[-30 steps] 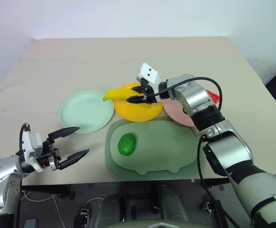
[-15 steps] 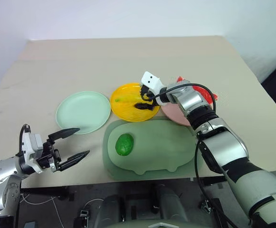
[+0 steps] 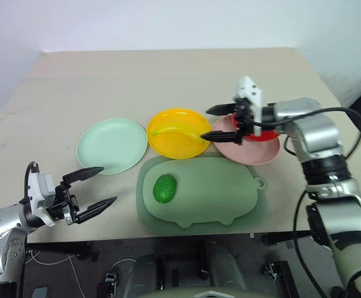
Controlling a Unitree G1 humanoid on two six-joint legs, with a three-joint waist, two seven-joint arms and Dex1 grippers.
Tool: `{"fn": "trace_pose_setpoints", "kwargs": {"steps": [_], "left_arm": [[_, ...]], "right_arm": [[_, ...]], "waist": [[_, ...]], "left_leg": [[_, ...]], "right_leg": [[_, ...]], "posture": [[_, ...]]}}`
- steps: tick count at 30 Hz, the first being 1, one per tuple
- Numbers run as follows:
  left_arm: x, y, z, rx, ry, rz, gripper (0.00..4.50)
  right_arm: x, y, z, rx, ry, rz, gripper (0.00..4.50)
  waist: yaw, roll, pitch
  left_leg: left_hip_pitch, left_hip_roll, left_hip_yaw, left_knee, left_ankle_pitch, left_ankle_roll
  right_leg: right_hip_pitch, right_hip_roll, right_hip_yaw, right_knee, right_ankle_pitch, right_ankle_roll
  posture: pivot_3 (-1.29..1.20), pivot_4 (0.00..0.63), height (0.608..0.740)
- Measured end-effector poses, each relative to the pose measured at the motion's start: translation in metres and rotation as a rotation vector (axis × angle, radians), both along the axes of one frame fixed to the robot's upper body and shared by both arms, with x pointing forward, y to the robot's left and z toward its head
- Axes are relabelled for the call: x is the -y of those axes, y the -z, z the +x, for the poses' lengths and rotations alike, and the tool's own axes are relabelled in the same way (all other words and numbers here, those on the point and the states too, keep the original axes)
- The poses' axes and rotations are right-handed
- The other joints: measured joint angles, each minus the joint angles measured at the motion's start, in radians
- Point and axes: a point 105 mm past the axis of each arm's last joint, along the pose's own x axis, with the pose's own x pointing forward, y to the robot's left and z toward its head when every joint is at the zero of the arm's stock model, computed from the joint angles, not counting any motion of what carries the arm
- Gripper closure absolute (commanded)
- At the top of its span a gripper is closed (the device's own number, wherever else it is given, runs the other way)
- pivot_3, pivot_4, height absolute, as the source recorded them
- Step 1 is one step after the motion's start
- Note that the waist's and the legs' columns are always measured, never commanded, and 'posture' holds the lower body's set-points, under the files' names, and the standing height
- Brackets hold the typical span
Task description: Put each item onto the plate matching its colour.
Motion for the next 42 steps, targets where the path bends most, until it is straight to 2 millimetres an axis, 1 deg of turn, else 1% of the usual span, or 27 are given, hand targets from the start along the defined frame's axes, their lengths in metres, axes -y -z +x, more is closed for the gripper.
{"fn": "trace_pose_setpoints", "kwargs": {"steps": [2,4,8,11,15,17,21,25,28,33,36,39,42], "left_arm": [[0.001,-0.001,0.001,0.004,0.004,0.000,0.00],[0.001,-0.001,0.001,0.005,0.006,0.000,0.00],[0.002,-0.001,0.001,0.006,0.009,0.001,0.00],[0.002,-0.001,0.000,0.004,0.012,0.001,0.00],[0.002,-0.002,0.001,0.005,0.016,0.004,0.00],[0.002,-0.003,0.001,0.007,0.020,0.010,0.00],[0.003,-0.006,0.003,0.004,0.030,0.016,0.00],[0.007,-0.010,0.004,0.013,0.044,0.017,0.00],[0.010,-0.013,0.004,0.020,0.055,0.020,0.00],[0.014,-0.009,0.004,-0.004,0.080,0.017,0.00],[0.016,-0.009,0.003,-0.013,0.099,0.020,0.00],[0.018,-0.011,0.005,-0.015,0.115,0.031,0.00],[0.027,-0.012,0.005,-0.017,0.162,0.051,0.00]], "right_arm": [[0.017,-0.010,-0.010,0.029,0.004,0.034,0.03],[0.031,-0.011,-0.017,0.044,0.022,0.045,0.03],[0.054,0.009,-0.028,0.030,0.060,0.024,0.03],[0.072,0.021,-0.042,-0.022,0.062,-0.001,0.03],[0.085,0.022,-0.054,-0.008,0.056,0.033,0.03],[0.093,0.025,-0.062,-0.021,0.068,0.059,0.03],[0.096,0.030,-0.077,-0.031,0.056,0.071,0.03],[0.104,0.036,-0.086,-0.051,0.053,0.054,0.03],[0.112,0.041,-0.091,-0.047,0.059,0.020,0.03],[0.126,0.053,-0.098,-0.051,0.095,-0.005,0.03],[0.131,0.060,-0.103,-0.065,0.113,-0.011,0.03],[0.134,0.061,-0.105,-0.046,0.126,-0.021,0.03],[0.138,0.064,-0.104,-0.043,0.148,-0.032,0.03]], "waist": [[0.005,0.000,0.000],[0.010,0.000,0.000],[0.012,0.000,0.000],[0.014,0.000,0.000],[0.013,-0.001,0.000],[0.014,-0.001,0.000],[0.015,-0.001,0.000],[0.015,-0.001,0.000],[0.015,-0.001,0.000],[0.016,-0.001,0.000],[0.016,-0.001,0.000],[0.016,-0.001,0.000],[0.016,-0.001,0.000]], "left_leg": [[0.001,0.000,0.000,0.000,0.000,0.000],[0.001,0.000,0.000,0.000,0.000,0.000],[0.001,0.000,0.000,0.000,0.000,0.000],[0.001,0.000,0.000,0.000,0.000,0.000],[0.002,0.000,0.000,0.000,0.000,0.000],[0.002,0.000,0.000,0.000,0.000,0.000],[0.002,0.000,0.000,0.000,0.000,0.000],[0.003,0.000,0.000,0.000,0.000,0.000],[0.003,0.000,0.000,0.000,0.000,0.001],[0.003,-0.001,0.000,0.000,0.000,0.001],[0.004,-0.001,0.000,0.000,0.000,0.000],[0.006,-0.001,0.000,0.000,0.000,0.000],[0.009,-0.001,0.001,0.000,0.000,0.001]], "right_leg": [[0.000,0.001,0.000,0.000,0.000,0.000],[0.001,0.001,0.000,0.000,0.000,0.000],[0.001,0.001,0.000,-0.001,0.000,0.000],[0.001,0.001,0.000,-0.001,0.000,0.000],[0.002,0.001,0.001,-0.001,0.000,0.000],[0.002,0.001,0.001,-0.001,0.000,0.000],[0.002,0.001,0.001,-0.001,0.000,0.000],[0.003,0.001,0.001,-0.001,0.000,0.000],[0.003,0.001,0.001,-0.001,0.000,0.000],[0.004,0.001,0.002,-0.001,0.000,0.000],[0.004,0.002,0.002,-0.001,0.000,0.000],[0.006,0.002,0.002,-0.001,0.000,0.000],[0.009,0.002,0.002,-0.002,-0.001,-0.001]], "posture": [[0.00,0.150,0.736],[0.00,0.150,0.736],[0.00,0.150,0.736],[0.00,0.150,0.736],[0.00,0.150,0.736],[0.00,0.150,0.736],[0.00,0.150,0.736],[0.00,0.150,0.736],[0.00,0.150,0.736],[0.00,0.150,0.736],[0.00,0.150,0.736],[0.00,0.150,0.736],[0.00,0.150,0.736]]}}
